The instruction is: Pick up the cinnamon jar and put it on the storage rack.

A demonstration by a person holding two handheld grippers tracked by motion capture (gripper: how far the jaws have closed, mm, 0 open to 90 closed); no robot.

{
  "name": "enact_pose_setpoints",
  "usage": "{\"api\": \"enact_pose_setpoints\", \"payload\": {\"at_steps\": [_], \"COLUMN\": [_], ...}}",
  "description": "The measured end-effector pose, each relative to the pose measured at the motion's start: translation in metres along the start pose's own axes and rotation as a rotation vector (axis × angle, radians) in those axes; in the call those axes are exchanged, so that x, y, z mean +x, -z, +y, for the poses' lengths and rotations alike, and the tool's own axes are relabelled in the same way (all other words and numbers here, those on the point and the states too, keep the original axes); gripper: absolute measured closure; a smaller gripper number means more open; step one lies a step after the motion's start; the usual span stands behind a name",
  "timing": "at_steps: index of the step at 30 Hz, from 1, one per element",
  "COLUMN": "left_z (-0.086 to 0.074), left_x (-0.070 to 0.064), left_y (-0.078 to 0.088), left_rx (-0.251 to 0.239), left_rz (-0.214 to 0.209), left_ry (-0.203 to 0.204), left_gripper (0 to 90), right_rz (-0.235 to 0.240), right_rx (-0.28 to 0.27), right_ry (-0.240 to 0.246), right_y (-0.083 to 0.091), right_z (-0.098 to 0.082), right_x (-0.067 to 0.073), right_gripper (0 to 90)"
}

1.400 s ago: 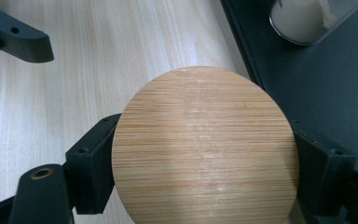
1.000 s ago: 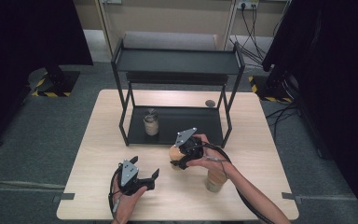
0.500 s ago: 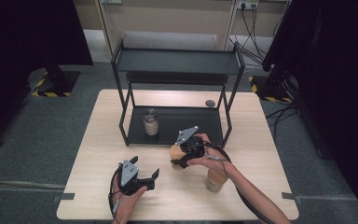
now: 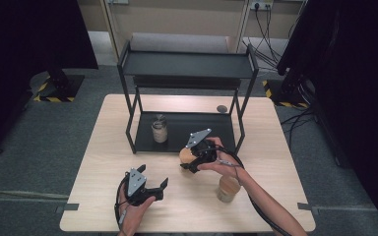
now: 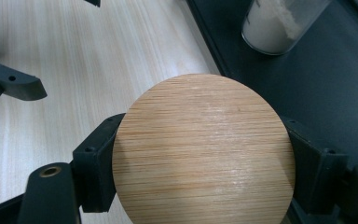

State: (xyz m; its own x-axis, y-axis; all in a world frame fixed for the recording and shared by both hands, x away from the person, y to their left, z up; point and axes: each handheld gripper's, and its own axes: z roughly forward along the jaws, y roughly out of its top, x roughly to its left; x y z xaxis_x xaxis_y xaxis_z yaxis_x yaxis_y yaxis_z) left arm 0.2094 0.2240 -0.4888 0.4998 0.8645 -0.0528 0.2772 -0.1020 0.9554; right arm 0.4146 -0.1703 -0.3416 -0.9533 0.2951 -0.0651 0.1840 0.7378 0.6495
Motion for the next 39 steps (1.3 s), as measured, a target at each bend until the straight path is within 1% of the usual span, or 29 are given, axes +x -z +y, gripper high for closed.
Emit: {"api": "enact_pose_setpoints", "payload": {"at_steps": [5, 8, 17, 28, 36, 39], "left_z": [0.000, 0.000, 0.000, 0.001, 0.000, 0.000], "left_x": [0.000, 0.000, 0.000, 0.001, 0.001, 0.001], "left_y": [0.000, 0.000, 0.000, 0.000, 0.000, 0.000], "left_rx": [0.000, 0.001, 0.001, 0.007, 0.002, 0.003], "left_rz": [0.000, 0.000, -0.002, -0.003, -0.003, -0.004], "left_ry": [0.000, 0.001, 0.001, -0.001, 0.002, 0.001], "left_gripper": [3.2, 3.2, 3.2, 3.2, 3.2, 3.2], "right_rz": [-0.009, -0.009, -0.017, -0.032, -0.033, -0.040], "right_rx": [0.002, -0.002, -0.004, -0.001, 0.000, 0.000], "right_ry": [0.002, -0.006, -0.013, -0.046, -0.065, -0.074], "right_y": [0.001, 0.003, 0.005, 0.005, 0.004, 0.004], "right_z": [0.004, 0.006, 0.014, 0.021, 0.026, 0.028], "right_x": [-0.001, -0.003, -0.007, -0.017, -0.021, -0.023], "right_gripper": [24.2, 24.2, 24.2, 24.2, 24.2, 24.2]}}
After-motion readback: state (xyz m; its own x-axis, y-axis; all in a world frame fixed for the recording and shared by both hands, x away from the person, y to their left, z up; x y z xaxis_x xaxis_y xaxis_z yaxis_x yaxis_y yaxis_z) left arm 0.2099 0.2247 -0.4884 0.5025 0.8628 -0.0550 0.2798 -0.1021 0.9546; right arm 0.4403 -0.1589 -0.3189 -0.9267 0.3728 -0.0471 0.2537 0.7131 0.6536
